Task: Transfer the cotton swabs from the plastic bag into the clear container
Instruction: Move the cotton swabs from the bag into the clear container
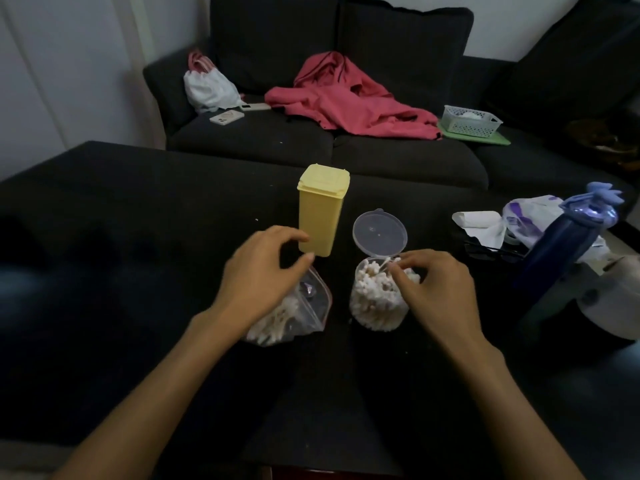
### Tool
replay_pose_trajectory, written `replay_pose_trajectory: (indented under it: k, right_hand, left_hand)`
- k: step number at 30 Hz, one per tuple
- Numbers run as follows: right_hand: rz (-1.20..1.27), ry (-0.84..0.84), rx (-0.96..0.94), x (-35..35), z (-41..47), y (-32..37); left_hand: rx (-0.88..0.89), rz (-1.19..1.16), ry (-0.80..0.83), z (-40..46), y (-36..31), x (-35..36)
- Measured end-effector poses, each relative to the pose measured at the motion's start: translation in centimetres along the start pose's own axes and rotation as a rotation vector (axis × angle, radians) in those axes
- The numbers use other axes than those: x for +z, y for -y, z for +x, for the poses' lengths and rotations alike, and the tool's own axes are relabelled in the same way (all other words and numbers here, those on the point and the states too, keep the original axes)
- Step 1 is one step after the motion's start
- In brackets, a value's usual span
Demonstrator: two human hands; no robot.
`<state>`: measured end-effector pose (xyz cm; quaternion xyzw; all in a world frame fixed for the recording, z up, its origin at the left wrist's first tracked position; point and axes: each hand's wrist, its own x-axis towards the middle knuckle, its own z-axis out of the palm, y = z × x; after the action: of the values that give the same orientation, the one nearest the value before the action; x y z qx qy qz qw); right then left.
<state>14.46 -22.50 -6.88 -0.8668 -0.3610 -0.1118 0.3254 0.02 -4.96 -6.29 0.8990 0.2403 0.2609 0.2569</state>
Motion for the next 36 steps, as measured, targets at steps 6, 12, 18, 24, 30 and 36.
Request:
replay_pose_trajectory:
  k: [6,12,18,24,30,36]
  right_hand:
    - [-0.16,0.013,0.068,-0.1,-0.5,1.1]
    - [0.078,0.243,-0.125,2.8,-1.8,4.5]
    - [0.005,0.554,-0.266,5.2,-2.3,5.9]
    - [0.155,0.501,0.022,6.3,-2.4,5.8]
    - [0.534,0.741,0.326,4.6,-1.8,6.3]
    - [0.637,0.724,0.344,4.3,-1.7,6.7]
  left_hand:
    - [-0.349,0.235,0.232,-1.1,4.1,-2.2]
    - [-0.542,0.313,0.527,-2.9,5.2,-1.8]
    - [-0.479,-0.057,0.48,-3.2,5.4,0.0]
    - [-0.707,-0.574,0.435,-2.9,5.6,0.6]
    - [-0.72,-0.849,0.514,-3.1,5.9,0.9]
    - [-0.587,-0.919,0.634,-2.8,5.6,0.5]
